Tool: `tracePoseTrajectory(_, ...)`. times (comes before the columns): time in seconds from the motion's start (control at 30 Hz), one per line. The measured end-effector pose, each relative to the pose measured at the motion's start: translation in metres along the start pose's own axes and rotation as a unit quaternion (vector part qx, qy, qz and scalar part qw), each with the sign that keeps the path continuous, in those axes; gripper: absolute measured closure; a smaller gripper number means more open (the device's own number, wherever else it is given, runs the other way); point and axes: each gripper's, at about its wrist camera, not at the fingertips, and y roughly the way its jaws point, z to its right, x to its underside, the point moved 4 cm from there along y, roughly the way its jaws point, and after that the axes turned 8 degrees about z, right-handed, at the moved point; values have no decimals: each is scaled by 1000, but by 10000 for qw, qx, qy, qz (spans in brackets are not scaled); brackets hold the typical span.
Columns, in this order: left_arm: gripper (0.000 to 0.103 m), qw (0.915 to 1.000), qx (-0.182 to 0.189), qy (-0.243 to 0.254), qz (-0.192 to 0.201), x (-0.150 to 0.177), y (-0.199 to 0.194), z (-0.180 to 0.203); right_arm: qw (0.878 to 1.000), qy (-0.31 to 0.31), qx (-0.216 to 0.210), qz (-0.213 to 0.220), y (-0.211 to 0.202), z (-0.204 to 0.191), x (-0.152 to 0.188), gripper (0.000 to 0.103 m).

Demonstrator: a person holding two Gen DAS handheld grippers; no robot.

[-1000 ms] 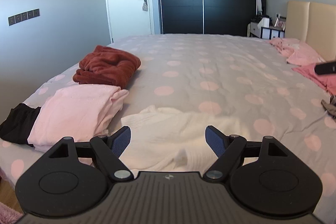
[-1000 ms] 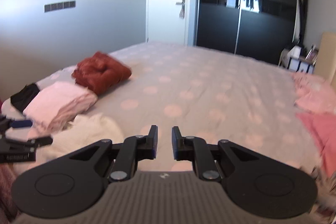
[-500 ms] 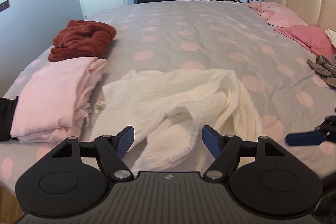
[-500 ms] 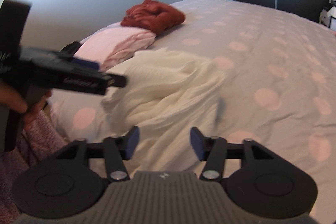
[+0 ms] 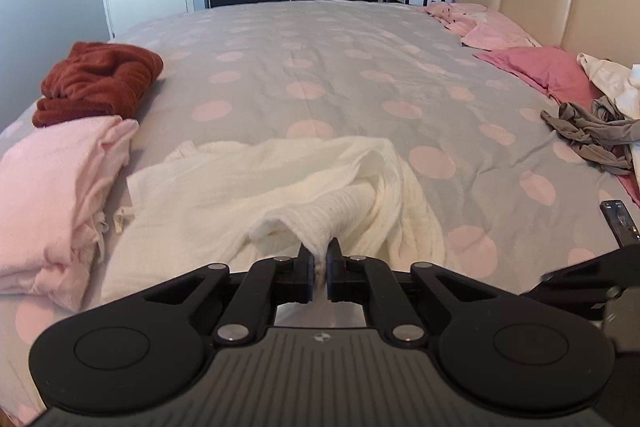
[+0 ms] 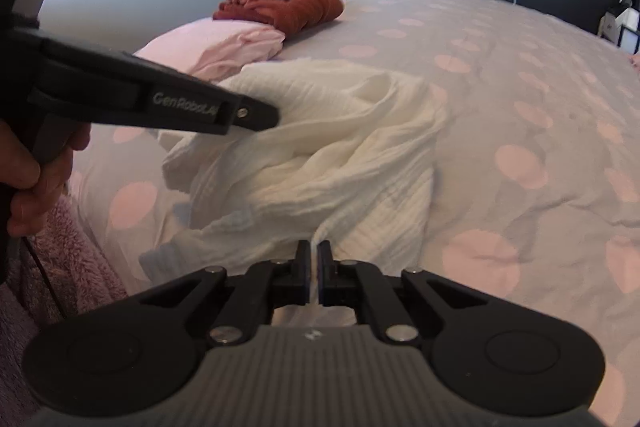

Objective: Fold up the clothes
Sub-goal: 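Grasp the garment with the left tool and pull it flat while the right tool holds another part, then grasp the garment edges with both tools, pull them apart, then open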

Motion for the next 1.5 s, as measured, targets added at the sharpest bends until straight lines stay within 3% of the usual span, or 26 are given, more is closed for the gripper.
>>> tracePoseTrajectory(0.2,101,9997,-81,150,180,-23,-11,-5,9939,-233,1002,408,-34,57,-35,100)
tracePoseTrajectory(0.43,101,9974,-70,436,572,-62,-26,-10,9724,-323,2249,538,-74,156,-67,100)
tracePoseTrajectory(0.7,101,9945,-383,495,840,-96,-28,-27,9271,-221,3676,701,-121,254,-90,100)
tracePoseTrajectory(0.93,101,9945,-966,350,215,-70,-9,-73,8931,341,4482,166,-132,325,-54,100)
tracePoseTrajectory(1.1,101,9956,-762,379,-389,-41,-1,-86,9046,932,4145,-347,-115,338,-20,96)
tracePoseTrajectory(1.2,98,9961,-594,431,-483,-34,1,-84,9107,781,4041,-341,-107,328,-23,81)
tracePoseTrajectory(1.27,91,9963,-546,480,-453,-37,1,-80,9139,612,4003,-272,-103,322,-29,77)
tracePoseTrajectory(1.37,60,9974,-430,497,-284,-49,-4,-72,9218,328,3860,-125,-95,309,-44,72)
tracePoseTrajectory(1.4,43,9977,-401,521,-190,-55,-5,-69,9265,250,3754,-61,-91,302,-50,70)
tracePoseTrajectory(1.43,38,9976,-389,573,-94,-60,-5,-65,9312,153,3641,11,-85,295,-56,67)
tracePoseTrajectory(1.5,38,9968,-330,723,-44,-69,3,-56,9396,-78,3419,155,-73,280,-69,61)
